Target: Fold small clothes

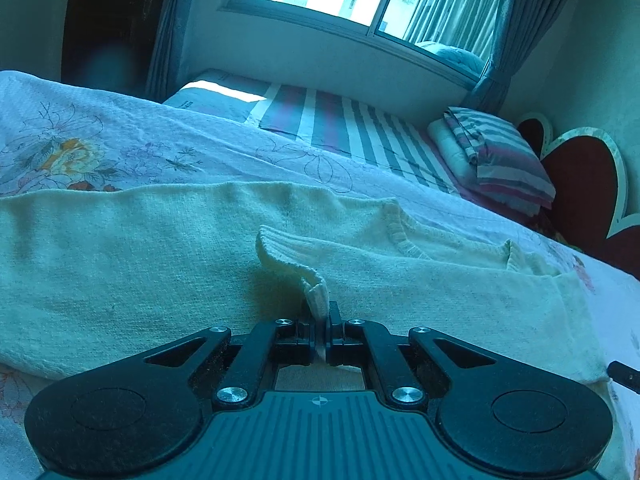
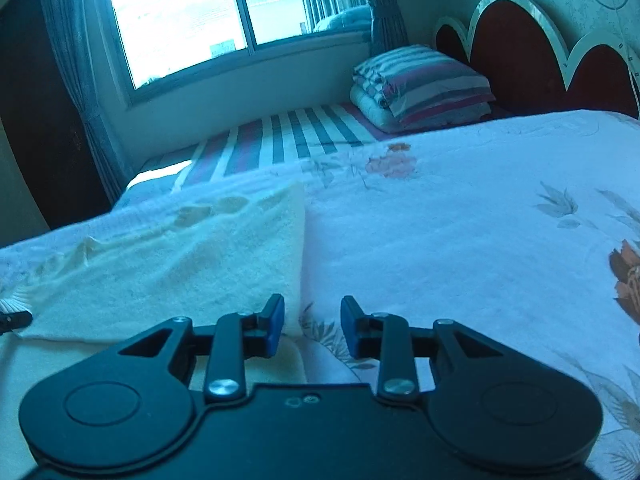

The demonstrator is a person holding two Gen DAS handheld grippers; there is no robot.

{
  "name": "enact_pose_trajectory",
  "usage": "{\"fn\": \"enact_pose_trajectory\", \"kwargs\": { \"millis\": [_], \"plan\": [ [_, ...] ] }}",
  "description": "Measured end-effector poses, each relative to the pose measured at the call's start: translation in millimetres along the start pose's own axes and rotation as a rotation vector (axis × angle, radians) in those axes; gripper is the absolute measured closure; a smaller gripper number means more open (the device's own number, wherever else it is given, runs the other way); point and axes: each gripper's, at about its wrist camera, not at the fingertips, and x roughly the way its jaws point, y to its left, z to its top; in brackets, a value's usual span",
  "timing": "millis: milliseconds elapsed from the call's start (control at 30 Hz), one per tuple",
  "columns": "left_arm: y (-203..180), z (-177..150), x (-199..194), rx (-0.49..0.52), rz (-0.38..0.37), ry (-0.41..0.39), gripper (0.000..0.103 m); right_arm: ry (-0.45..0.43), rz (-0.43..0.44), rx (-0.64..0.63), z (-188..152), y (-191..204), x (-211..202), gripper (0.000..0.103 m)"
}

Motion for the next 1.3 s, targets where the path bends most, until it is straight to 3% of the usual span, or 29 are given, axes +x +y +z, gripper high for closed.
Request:
{"fn": "enact_pose_trajectory", "kwargs": {
  "millis": [100,133,233,300,400,467,500,567,600,767,900,1000,1067,1133,1167,1300],
  "plan": [
    [-2.4,2.2,-2.4,0.015,0.005,-0.002,0.1,0.009,-0.018,-0.009,2.1,-2.6,7.4,0.072],
    [-2.1,2.7,-2.4,0.017,0.008,-0.002,0.095,-0.002,-0.026,-0.008,5.8,-3.0,5.6,0.071],
    [1.7,0.6,-0.3,0.005,0.007,-0.005,0.092,-0.06,0.028,0.02,18.1,-3.3,1.0,0.069],
    [2.6,-0.1,-0.8,-0.008,0.005,-0.009,0.092,-0.042,0.047,-0.02,22.0,3.2,9.4,0.07],
    [4.1,0.3,-2.0,-0.018,0.008,-0.013,0.092,0.03,-0.051,-0.104,14.9,4.0,30.4,0.072],
    [7.0,2.8,-8.6,-0.023,0.04,-0.049,0.089,0.019,-0.053,-0.087,18.1,-2.6,28.9,0.072],
    [9.0,4.6,-11.8,-0.022,0.05,-0.073,0.082,0.005,-0.068,-0.084,22.7,-3.0,27.2,0.071],
    [14.4,9.3,-15.8,-0.042,0.077,-0.114,0.022,-0.048,-0.02,-0.044,34.6,-6.4,25.7,0.07],
    [15.5,11.4,-15.2,-0.043,0.083,-0.127,0.02,-0.059,-0.013,-0.037,41.5,-5.9,29.3,0.069],
    [9.8,11.9,3.6,0.02,0.147,-0.066,0.02,-0.049,-0.024,-0.064,68.0,4.9,70.5,0.069],
    [0.4,8.7,8.3,0.086,0.208,-0.06,0.021,0.006,-0.047,-0.091,66.7,1.6,100.8,0.066],
    [-0.3,9.8,-3.3,0.062,0.202,-0.078,0.021,-0.015,-0.027,-0.078,69.3,2.6,77.0,0.067],
    [-0.9,4.1,2.2,0.086,0.229,-0.04,0.021,-0.03,0.004,-0.068,60.0,1.5,58.3,0.065],
    [-5.7,0.1,0.9,0.114,0.246,-0.05,0.021,0.056,-0.02,-0.136,44.0,6.5,60.1,0.065],
    [-6.7,1.1,-3.6,0.102,0.244,-0.045,0.021,0.058,-0.03,-0.169,36.9,7.8,56.5,0.065],
    [3.3,-5.8,-48.6,0.034,0.208,-0.115,0.021,-0.013,0.012,-0.113,28.9,1.0,4.5,0.065]
  ]
}}
